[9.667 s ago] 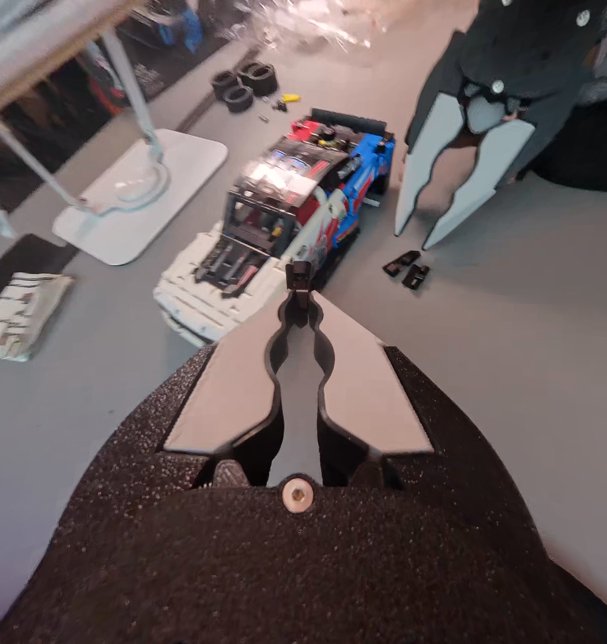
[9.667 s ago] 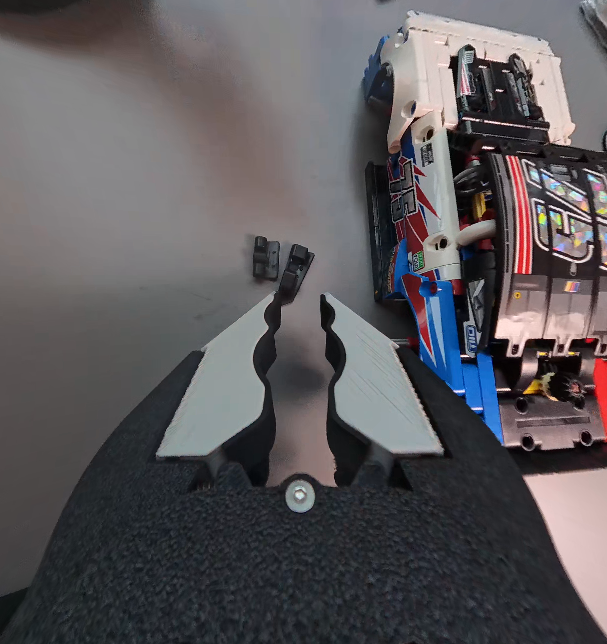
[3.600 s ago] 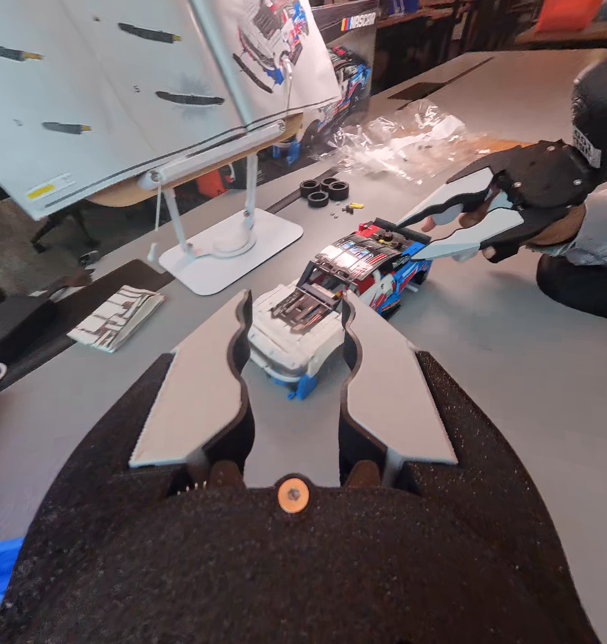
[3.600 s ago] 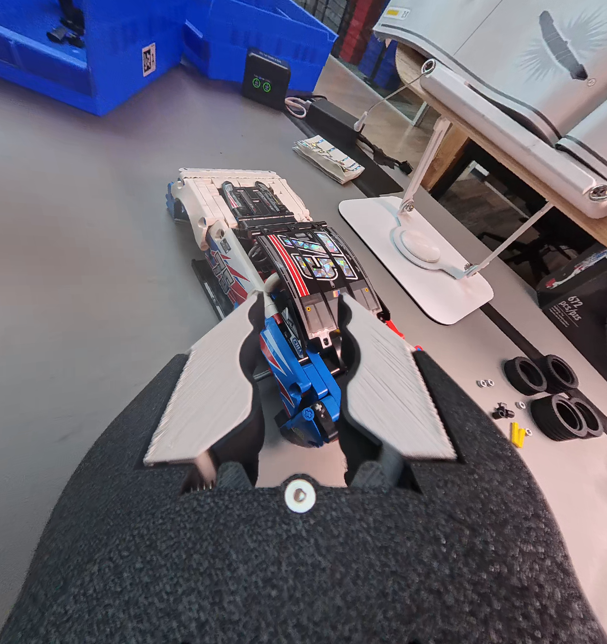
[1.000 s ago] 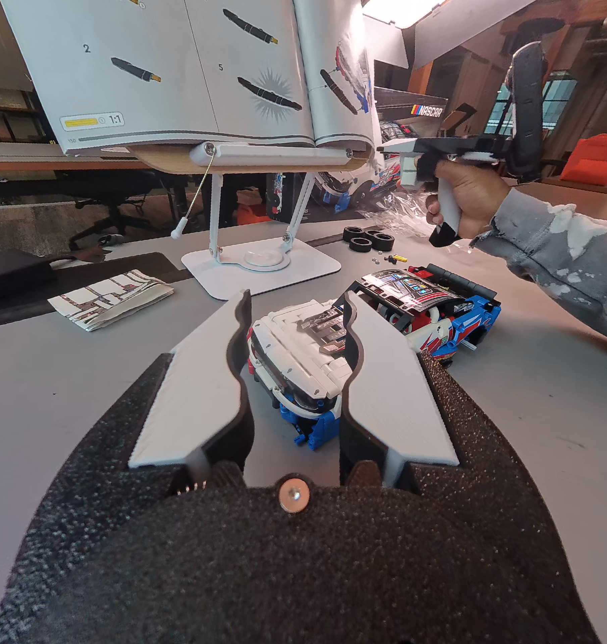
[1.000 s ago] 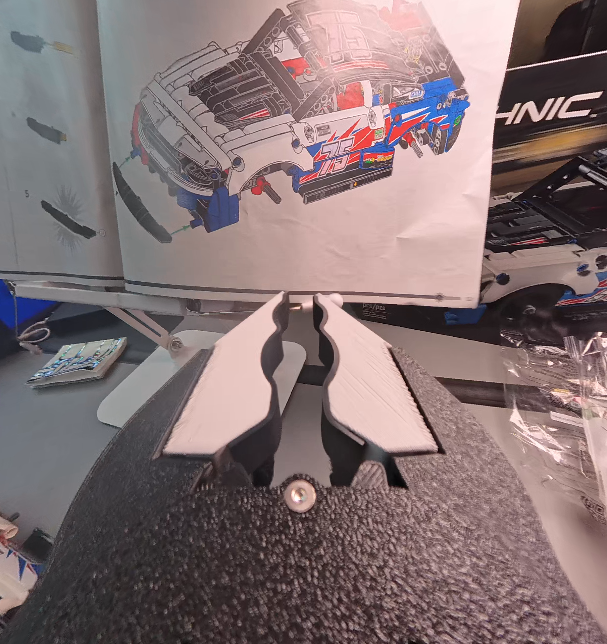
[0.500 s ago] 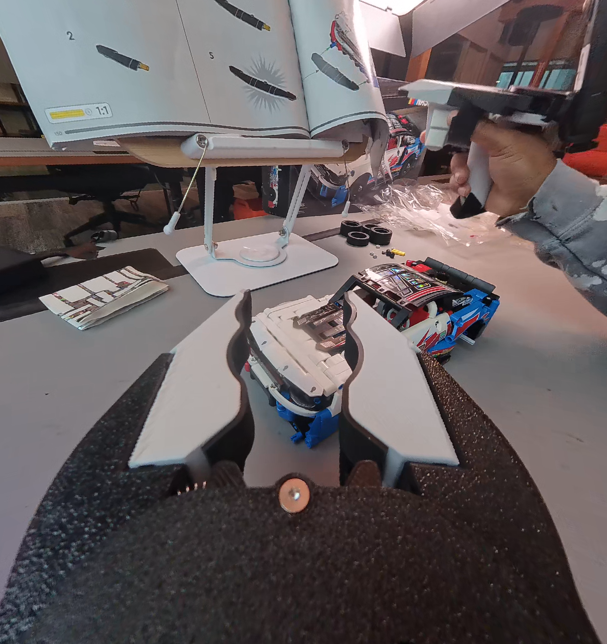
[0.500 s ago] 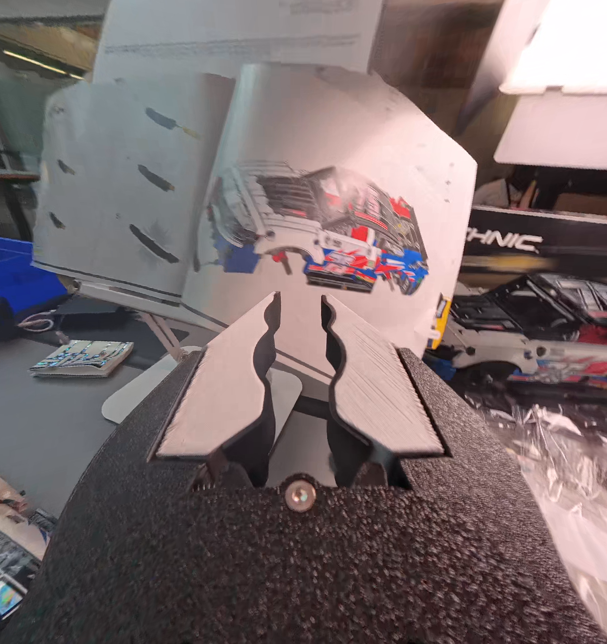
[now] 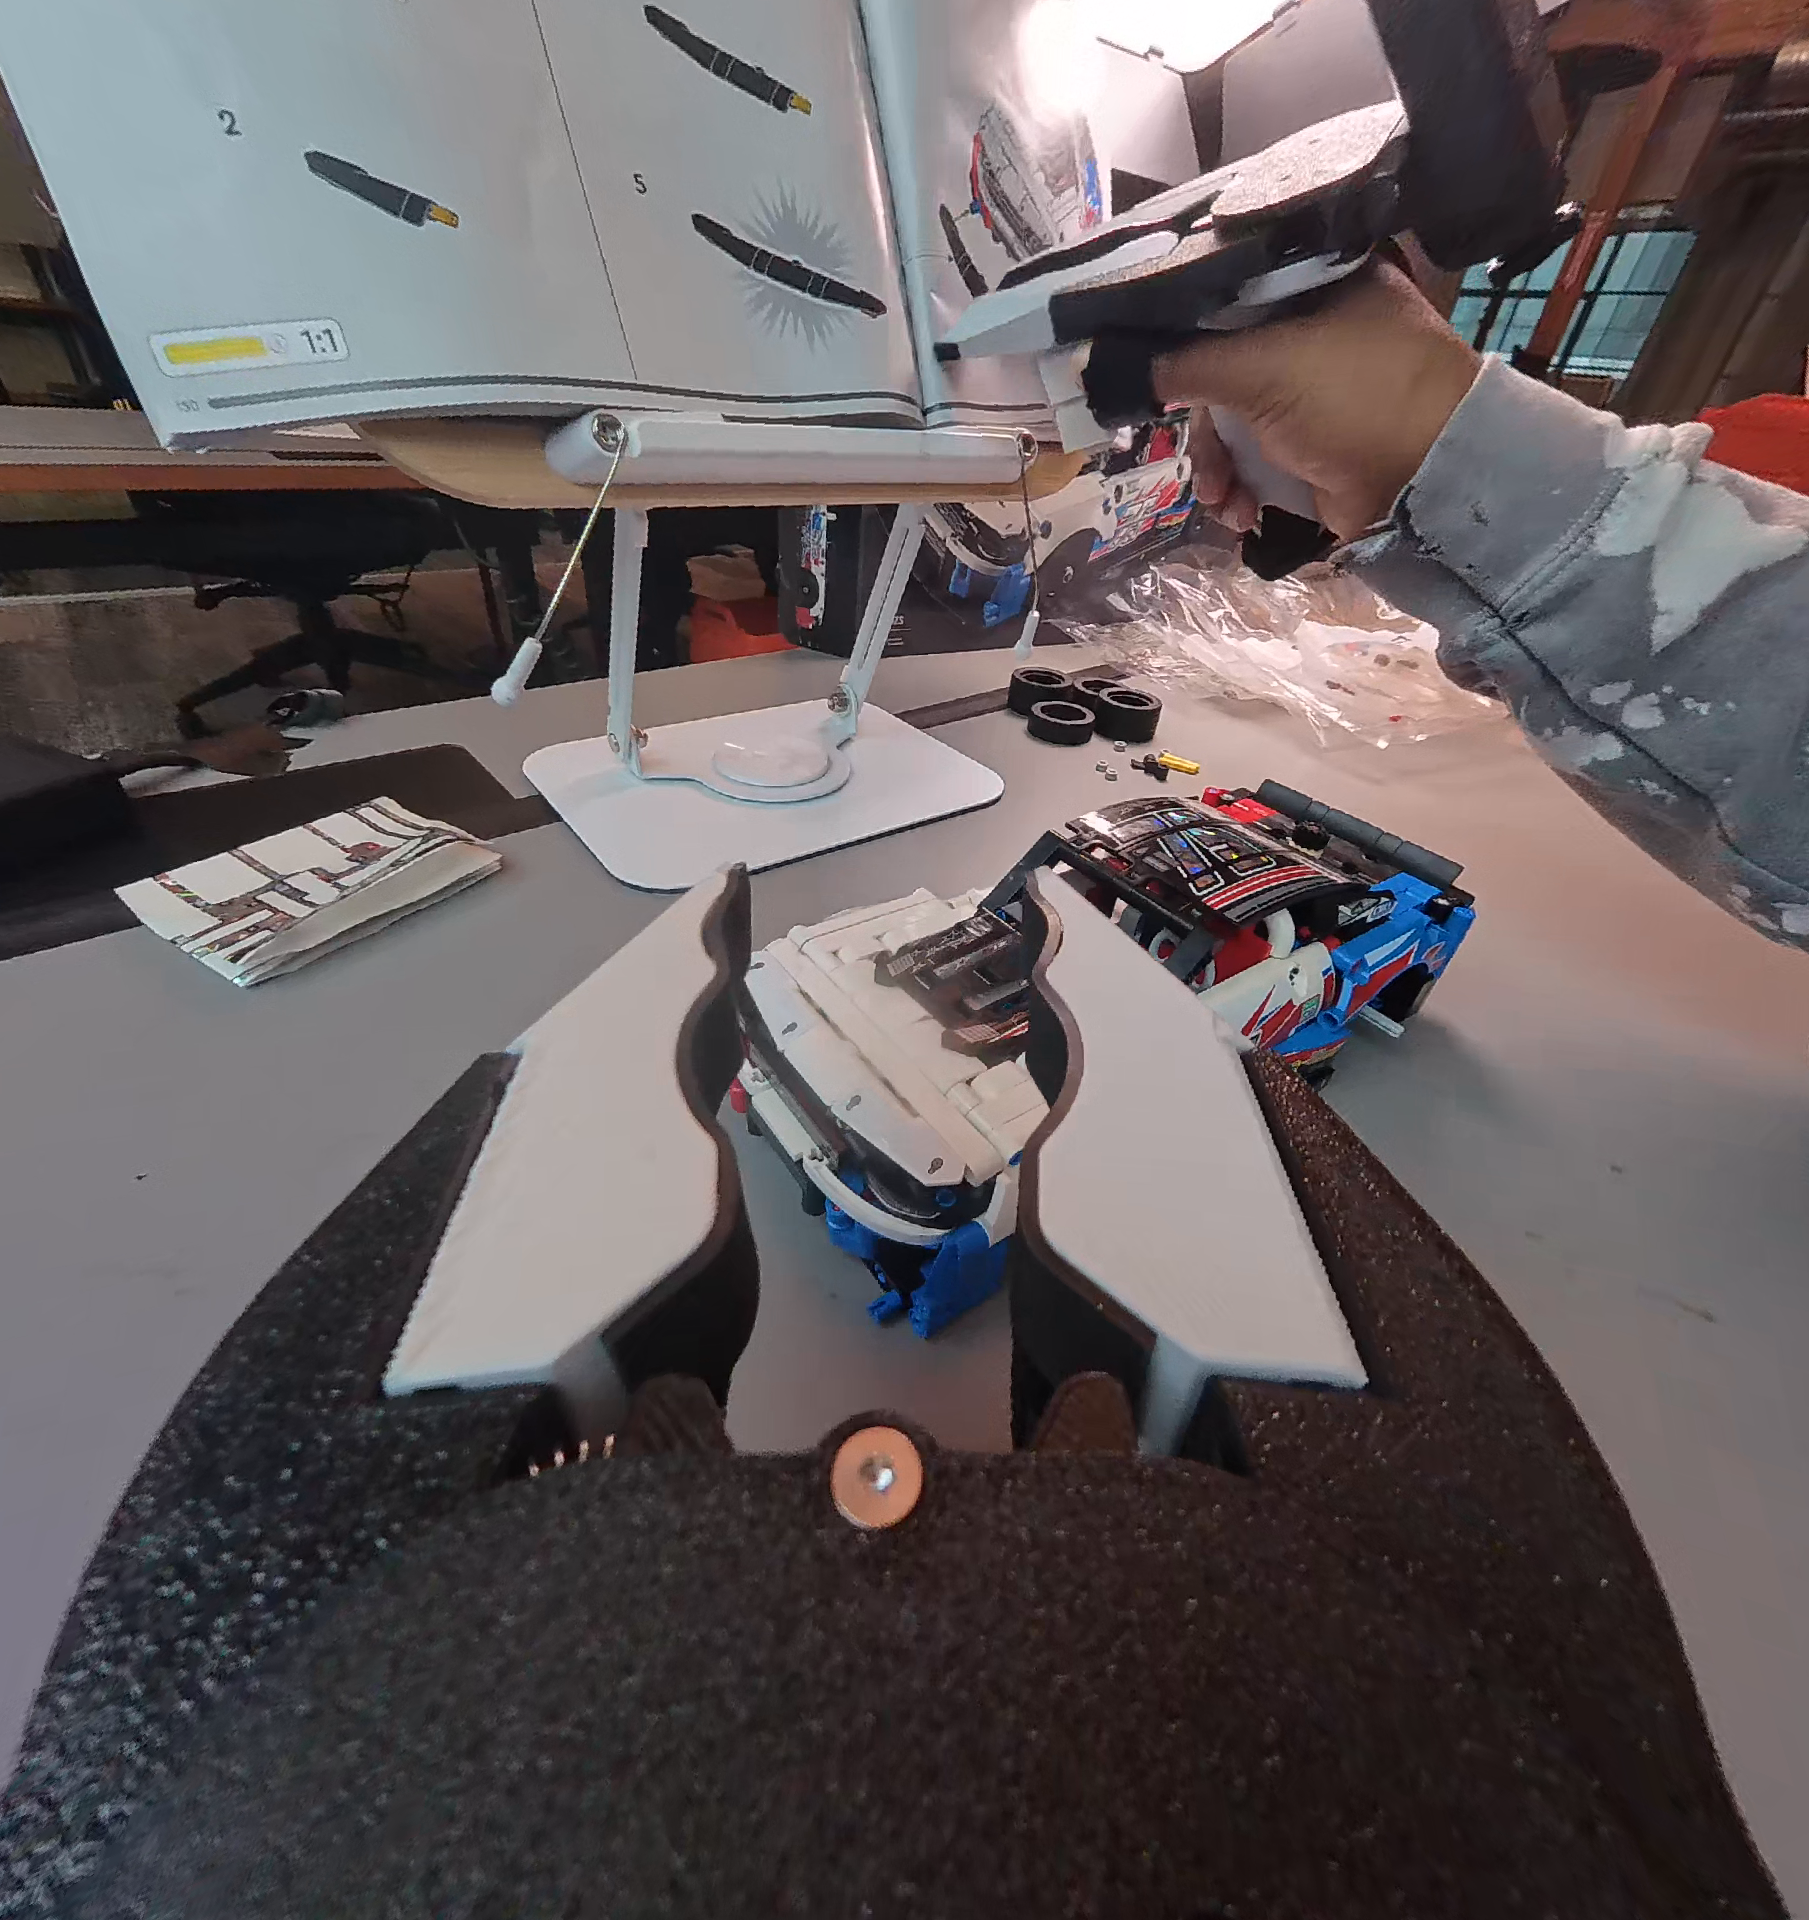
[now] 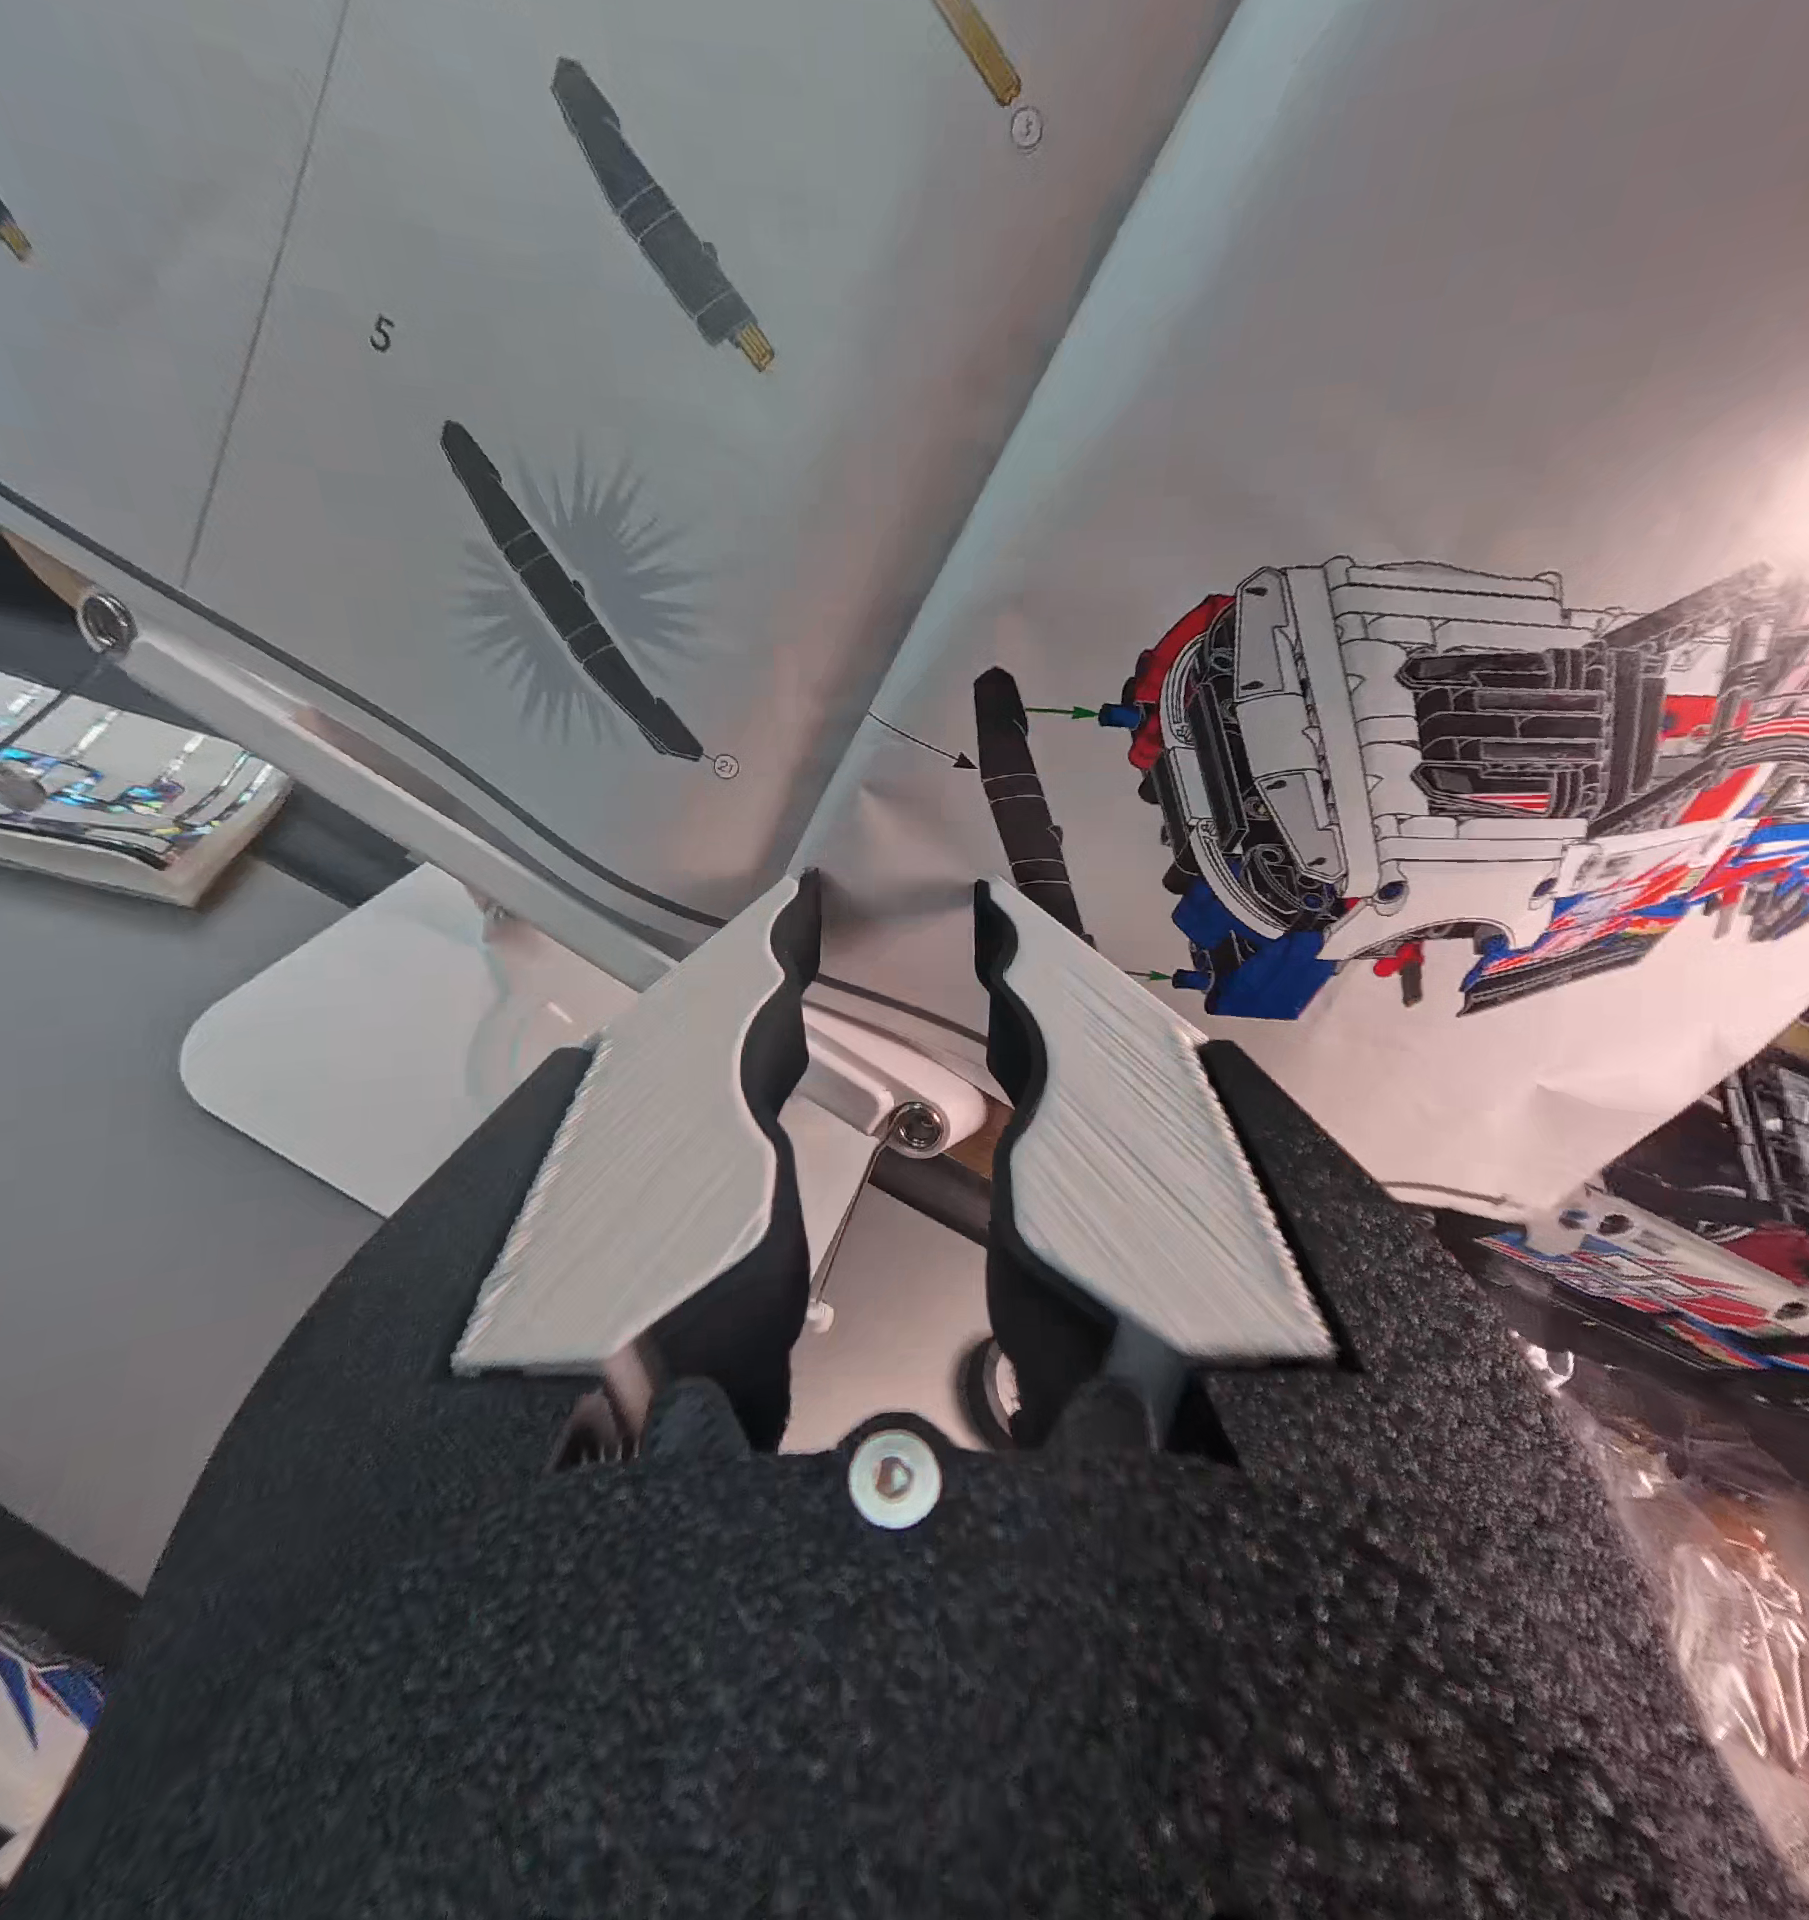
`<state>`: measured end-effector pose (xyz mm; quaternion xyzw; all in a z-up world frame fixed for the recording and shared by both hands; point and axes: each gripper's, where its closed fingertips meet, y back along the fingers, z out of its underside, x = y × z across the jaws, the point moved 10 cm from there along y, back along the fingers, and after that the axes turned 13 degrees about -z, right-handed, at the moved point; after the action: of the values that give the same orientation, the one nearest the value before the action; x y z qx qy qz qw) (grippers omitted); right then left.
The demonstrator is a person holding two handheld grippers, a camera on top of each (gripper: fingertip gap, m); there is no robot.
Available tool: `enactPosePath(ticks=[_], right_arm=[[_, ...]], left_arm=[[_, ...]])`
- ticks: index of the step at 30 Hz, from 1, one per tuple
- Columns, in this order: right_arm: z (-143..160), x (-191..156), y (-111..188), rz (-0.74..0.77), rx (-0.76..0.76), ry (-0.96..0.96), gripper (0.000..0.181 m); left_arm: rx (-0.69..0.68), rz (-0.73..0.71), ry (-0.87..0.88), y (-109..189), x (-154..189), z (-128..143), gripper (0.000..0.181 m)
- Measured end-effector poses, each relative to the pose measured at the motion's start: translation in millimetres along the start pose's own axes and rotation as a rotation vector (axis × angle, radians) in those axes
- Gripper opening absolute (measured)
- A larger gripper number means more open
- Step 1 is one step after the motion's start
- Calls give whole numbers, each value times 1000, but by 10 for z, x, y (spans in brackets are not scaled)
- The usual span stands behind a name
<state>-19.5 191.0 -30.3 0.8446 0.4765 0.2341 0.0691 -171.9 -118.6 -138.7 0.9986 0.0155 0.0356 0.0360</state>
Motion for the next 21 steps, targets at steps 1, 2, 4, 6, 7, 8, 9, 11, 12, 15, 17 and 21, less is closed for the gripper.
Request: enactPosePath(ticks=[1,2,4,6,7,8,9,11,12,15,17,21], right_arm=[[-28,-24,17,17,14,24,30],[-70,-74,31,38,33,73,30],[-172,-203,24,47,50,146,34],[-284,-294,-32,25,56,147,47],[-336,-315,-76,13,53,127,57],[-381,-324,-124,15,47,109,66],[-418,-330,-171,28,45,99,74],[-464,-367,-248,61,52,95,83],[-468,-382,-286,85,51,100,85],[-412,-353,-373,189,70,165,74],[-378,-356,-377,217,93,198,69],[-323,-355,-328,223,131,217,45]], left_arm=[[-3,5,2,-11,2,6,51],[-8,11,3,-24,5,15,51],[-21,27,1,-53,24,34,51],[-28,40,-6,-69,49,44,51],[-30,45,-12,-72,62,45,51],[-30,47,-19,-69,70,45,51],[-28,48,-24,-62,75,43,51],[-24,45,-25,-44,69,36,51],[-22,42,-20,-37,61,31,51],[-16,35,-3,-21,32,18,51],[-14,33,1,-16,25,12,51],[-12,40,8,-33,54,1,50]])
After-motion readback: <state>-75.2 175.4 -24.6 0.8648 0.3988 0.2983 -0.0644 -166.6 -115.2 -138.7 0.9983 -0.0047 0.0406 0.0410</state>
